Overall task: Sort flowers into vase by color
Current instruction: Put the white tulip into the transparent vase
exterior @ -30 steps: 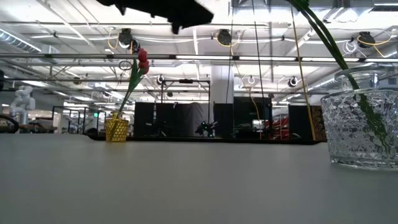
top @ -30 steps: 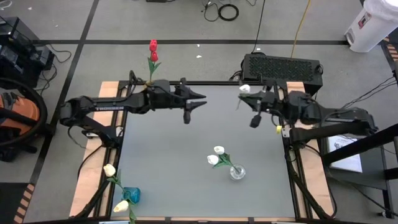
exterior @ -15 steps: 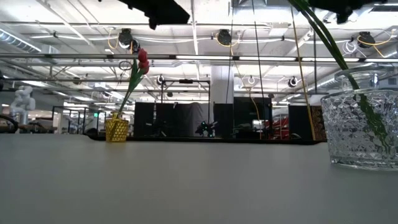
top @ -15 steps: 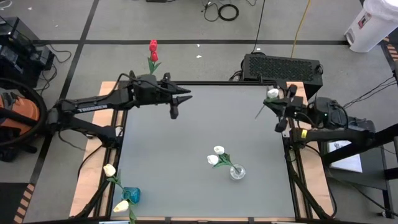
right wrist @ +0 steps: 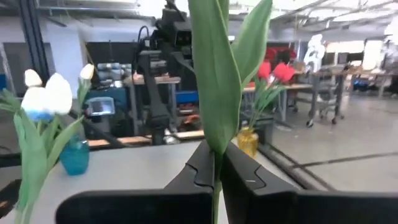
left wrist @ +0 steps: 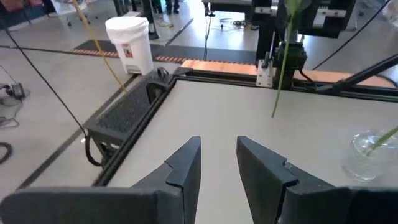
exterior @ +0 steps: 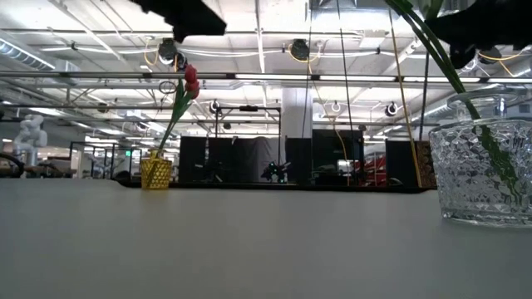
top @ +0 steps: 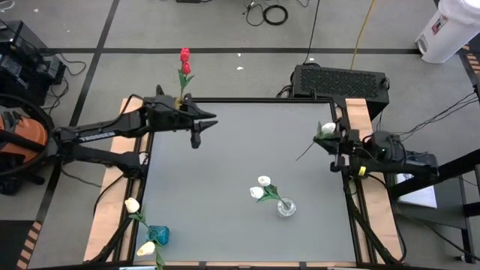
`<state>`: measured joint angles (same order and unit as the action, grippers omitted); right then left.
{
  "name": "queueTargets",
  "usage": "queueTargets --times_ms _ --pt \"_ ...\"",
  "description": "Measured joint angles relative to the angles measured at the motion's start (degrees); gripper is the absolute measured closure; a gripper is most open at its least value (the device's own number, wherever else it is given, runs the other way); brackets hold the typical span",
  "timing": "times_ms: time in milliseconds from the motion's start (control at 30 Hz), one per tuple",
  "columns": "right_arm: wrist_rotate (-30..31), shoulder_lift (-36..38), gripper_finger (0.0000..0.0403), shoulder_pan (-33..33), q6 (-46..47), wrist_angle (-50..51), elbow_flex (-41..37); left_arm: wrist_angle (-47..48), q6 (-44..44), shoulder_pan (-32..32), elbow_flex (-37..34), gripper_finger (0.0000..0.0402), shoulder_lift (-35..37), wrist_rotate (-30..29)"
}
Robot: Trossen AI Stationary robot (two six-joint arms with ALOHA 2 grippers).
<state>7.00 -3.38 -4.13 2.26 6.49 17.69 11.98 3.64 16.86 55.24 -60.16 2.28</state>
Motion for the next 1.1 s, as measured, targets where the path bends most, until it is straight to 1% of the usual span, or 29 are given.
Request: queueTargets --times_ms 100,300,433,600,767,867,1000,1100 --pt "-0.3 0.0 0.0402 0.5 1.5 -1.4 -2.0 -1.2 -1.8 -0.2 -4.1 0.0291 3.2 0.0" --pt "-1.4 -0.7 0.0402 3.0 4.1 -2.1 -2.6 -2.9 -4.8 -1.0 -13.2 0.0291 9.3 0.0" --pt "-1.4 -0.9 0.0402 5.6 4.2 -2.4 -2.3 -7.1 -4.7 -1.8 -19.7 0.0291 13.3 0.1" --pt "-1.4 -2.2 0.0402 8.6 4.6 -5.1 -2.3 -9.1 -4.6 -2.1 -25.1 0.0291 17.5 0.2" --pt "-1.4 -6.4 0.0402 11.5 4.6 -9.4 -2.2 -13.5 -4.2 -2.1 -29.1 0.0291 20.1 1.5" --pt "-1.0 -9.5 0.0402 13.0 4.5 -10.1 -1.7 -16.9 -3.3 -2.1 -31.6 0.0291 20.7 2.2" --pt "-0.9 -14.4 0.0402 14.6 3.7 -9.7 2.2 -17.8 -3.3 -2.1 -33.6 0.0291 20.7 2.3" --pt "-0.2 -18.0 0.0402 15.8 1.8 -7.7 6.5 -20.7 -4.5 -2.2 -35.7 0.0291 20.7 2.3"
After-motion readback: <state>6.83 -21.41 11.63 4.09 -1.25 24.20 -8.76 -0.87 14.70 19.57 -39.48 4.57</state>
